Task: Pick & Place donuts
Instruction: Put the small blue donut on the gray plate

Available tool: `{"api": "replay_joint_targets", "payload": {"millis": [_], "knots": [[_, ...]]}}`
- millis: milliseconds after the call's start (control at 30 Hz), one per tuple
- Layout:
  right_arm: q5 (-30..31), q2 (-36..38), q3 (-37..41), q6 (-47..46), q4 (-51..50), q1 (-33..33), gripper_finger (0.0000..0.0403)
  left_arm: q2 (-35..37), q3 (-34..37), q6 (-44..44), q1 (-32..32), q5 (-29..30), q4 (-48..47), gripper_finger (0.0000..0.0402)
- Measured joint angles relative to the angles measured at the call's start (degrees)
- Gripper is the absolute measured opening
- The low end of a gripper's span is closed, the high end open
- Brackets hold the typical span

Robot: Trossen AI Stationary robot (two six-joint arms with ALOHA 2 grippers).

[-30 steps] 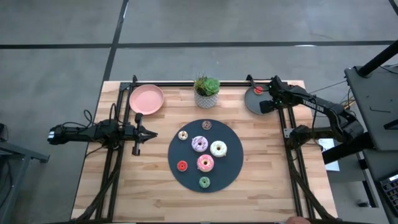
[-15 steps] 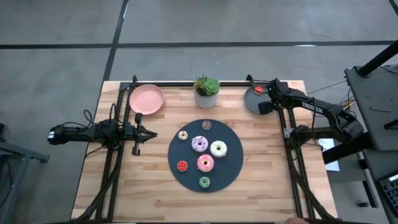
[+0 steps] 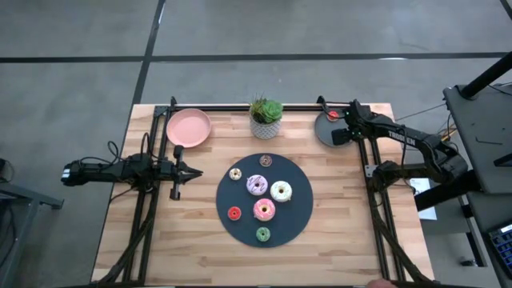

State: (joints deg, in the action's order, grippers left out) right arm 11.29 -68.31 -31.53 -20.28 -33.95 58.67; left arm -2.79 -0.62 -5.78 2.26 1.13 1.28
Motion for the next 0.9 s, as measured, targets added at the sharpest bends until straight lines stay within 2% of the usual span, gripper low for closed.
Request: {"api": "replay_joint_targets", "payload": {"millis": [900], "knots": [[0.76,-2.43,-0.07,-3.14,1.54,-2.57,0.0183,0.0,0.0,0.0,0.02,0.0,0.0,0.0]]}}
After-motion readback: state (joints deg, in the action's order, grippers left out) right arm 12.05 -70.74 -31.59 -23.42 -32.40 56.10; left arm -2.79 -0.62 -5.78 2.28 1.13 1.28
